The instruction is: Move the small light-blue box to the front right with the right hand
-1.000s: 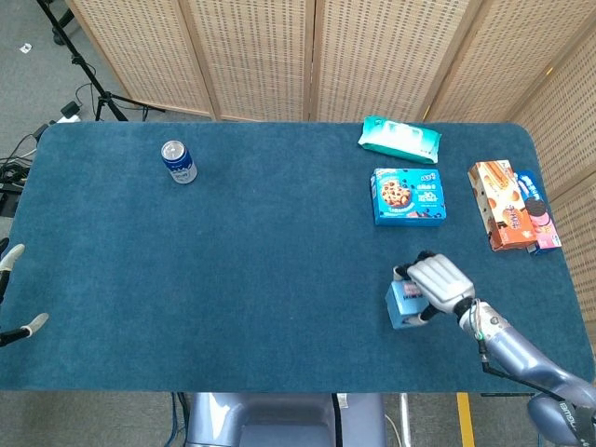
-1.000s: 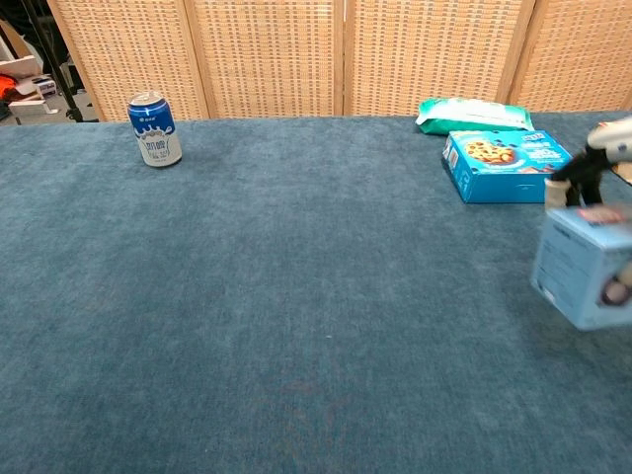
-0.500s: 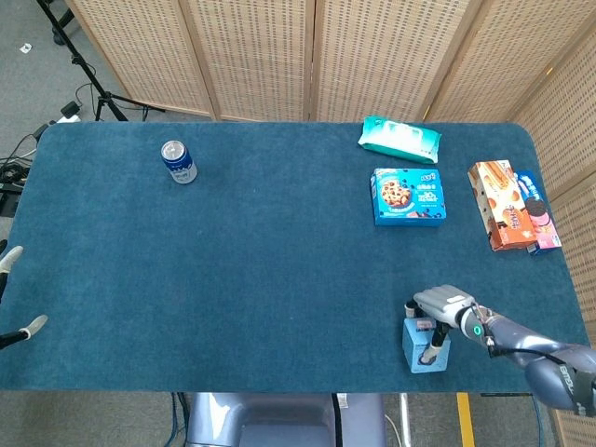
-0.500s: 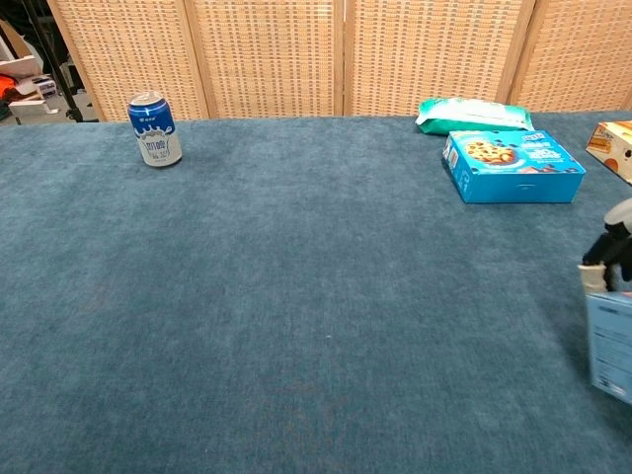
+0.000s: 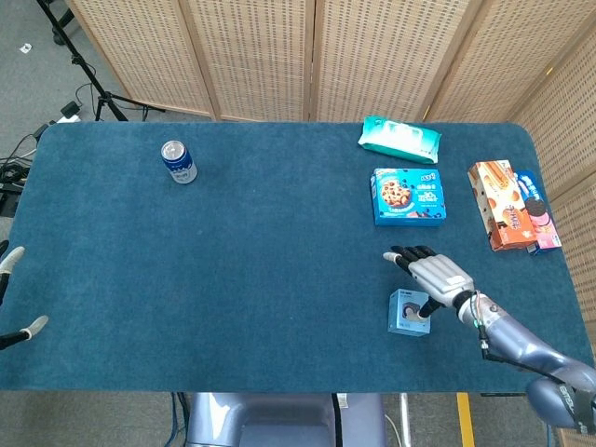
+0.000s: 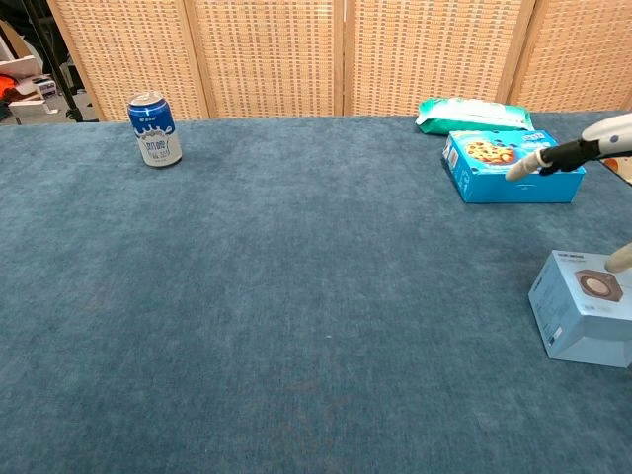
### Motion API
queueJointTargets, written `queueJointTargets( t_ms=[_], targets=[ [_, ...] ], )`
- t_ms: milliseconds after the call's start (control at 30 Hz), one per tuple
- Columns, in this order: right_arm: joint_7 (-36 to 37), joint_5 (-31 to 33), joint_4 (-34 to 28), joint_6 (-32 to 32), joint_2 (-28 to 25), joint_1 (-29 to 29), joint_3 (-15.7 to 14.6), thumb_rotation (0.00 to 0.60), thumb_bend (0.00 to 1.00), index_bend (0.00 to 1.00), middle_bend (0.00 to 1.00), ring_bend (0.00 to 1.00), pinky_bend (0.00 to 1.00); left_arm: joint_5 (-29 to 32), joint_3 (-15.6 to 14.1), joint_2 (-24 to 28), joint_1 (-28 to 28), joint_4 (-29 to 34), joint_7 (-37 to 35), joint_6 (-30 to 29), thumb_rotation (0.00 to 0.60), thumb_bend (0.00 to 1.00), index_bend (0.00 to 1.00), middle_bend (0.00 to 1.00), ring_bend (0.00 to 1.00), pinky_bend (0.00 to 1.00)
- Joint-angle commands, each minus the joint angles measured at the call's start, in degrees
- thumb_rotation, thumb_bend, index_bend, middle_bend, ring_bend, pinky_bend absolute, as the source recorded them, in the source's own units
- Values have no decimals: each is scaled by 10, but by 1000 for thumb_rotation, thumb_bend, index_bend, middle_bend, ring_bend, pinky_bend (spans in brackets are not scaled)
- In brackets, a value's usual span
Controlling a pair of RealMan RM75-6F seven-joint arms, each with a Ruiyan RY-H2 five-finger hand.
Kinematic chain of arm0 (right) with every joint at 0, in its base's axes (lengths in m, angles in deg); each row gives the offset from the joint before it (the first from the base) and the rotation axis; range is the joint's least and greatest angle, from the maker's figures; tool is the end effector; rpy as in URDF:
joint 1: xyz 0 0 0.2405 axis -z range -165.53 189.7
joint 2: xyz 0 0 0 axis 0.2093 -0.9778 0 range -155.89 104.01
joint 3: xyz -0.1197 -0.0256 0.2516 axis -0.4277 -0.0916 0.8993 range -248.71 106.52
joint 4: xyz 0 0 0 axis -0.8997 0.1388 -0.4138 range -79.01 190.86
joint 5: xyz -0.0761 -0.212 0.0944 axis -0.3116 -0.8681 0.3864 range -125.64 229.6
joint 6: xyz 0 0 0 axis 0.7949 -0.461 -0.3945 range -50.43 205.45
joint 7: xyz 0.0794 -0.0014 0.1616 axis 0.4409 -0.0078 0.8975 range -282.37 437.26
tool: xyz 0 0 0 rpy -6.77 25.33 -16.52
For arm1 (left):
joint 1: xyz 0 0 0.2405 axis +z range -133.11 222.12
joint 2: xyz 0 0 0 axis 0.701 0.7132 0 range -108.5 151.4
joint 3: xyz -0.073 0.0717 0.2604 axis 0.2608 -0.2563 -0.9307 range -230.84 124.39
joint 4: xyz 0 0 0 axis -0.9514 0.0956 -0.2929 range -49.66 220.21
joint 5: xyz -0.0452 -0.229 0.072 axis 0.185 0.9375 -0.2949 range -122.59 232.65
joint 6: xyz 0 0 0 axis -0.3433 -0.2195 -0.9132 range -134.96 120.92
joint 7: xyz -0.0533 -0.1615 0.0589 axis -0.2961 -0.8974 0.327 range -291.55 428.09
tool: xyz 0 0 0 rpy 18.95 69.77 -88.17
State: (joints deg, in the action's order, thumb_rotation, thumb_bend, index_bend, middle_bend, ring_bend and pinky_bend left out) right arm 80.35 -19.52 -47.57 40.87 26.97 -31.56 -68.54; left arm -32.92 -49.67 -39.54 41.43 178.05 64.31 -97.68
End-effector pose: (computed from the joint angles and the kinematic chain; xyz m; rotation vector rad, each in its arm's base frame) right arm -0.2125 -0.3671 0.0706 2.0398 -1.1577 0.6271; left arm -0.3409 0.2131 0.1719 -1.3303 -0.8398 -0.9903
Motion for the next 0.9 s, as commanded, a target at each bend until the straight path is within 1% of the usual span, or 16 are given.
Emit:
queueJointTargets(
  t_ms=[33, 67, 133, 200, 300, 500, 600, 700, 733, 800, 867, 900],
  targets=[
    [-8, -107, -14, -98, -1, 75, -31, 600, 0, 0, 0, 0, 25, -1, 0, 1, 1, 0, -1, -2, 600, 0, 0, 0, 0, 0],
    [-5, -127, -7, -123, 8, 90, -38, 600, 0, 0, 0, 0, 25, -2, -1, 1, 1, 0, -2, -3, 600, 0, 0, 0, 0, 0],
    [-9, -147, 10, -154, 24, 111, -47, 600, 0, 0, 0, 0, 25, -3, -1, 1, 2, 0, -3, -3, 600, 0, 0, 0, 0, 0],
    [-30, -163, 32, -177, 44, 129, -59, 600, 0, 0, 0, 0, 25, -6, -2, 1, 2, 0, -2, -4, 600, 0, 0, 0, 0, 0],
    [-39, -170, 50, -192, 72, 142, -64, 600, 0, 0, 0, 0, 25, -10, -4, 0, 1, 1, 0, -4, 600, 0, 0, 0, 0, 0],
    [-27, -179, 86, -204, 113, 150, -63, 600, 0, 0, 0, 0, 25, -11, -3, -1, 2, 1, 2, -7, 600, 0, 0, 0, 0, 0],
    [-30, -179, 116, -219, 142, 154, -54, 600, 0, 0, 0, 0, 26, -8, -2, -1, 2, 0, 0, -6, 600, 0, 0, 0, 0, 0],
    [-36, -177, 136, -226, 160, 157, -49, 600, 0, 0, 11, 17, 66, -7, -2, -1, 1, 0, 0, -5, 600, 0, 0, 0, 0, 0],
    [-37, -175, 141, -226, 165, 157, -48, 600, 0, 0, 35, 48, 95, -6, -2, -1, 1, 0, 0, -4, 600, 0, 0, 0, 0, 0],
    [-39, -174, 154, -230, 176, 158, -45, 600, 0, 24, 118, 141, 150, -6, -1, -1, 1, 0, 0, -3, 600, 0, 0, 0, 0, 0],
    [-38, -176, 164, -235, 186, 160, -44, 600, 0, 80, 218, 244, 210, -5, -1, -1, 1, 1, 0, -3, 600, 0, 0, 0, 0, 0],
    [-35, -178, 169, -242, 191, 162, -43, 600, 0, 139, 284, 306, 248, -5, -1, -1, 1, 1, 0, -3, 600, 0, 0, 0, 0, 0]
  ],
)
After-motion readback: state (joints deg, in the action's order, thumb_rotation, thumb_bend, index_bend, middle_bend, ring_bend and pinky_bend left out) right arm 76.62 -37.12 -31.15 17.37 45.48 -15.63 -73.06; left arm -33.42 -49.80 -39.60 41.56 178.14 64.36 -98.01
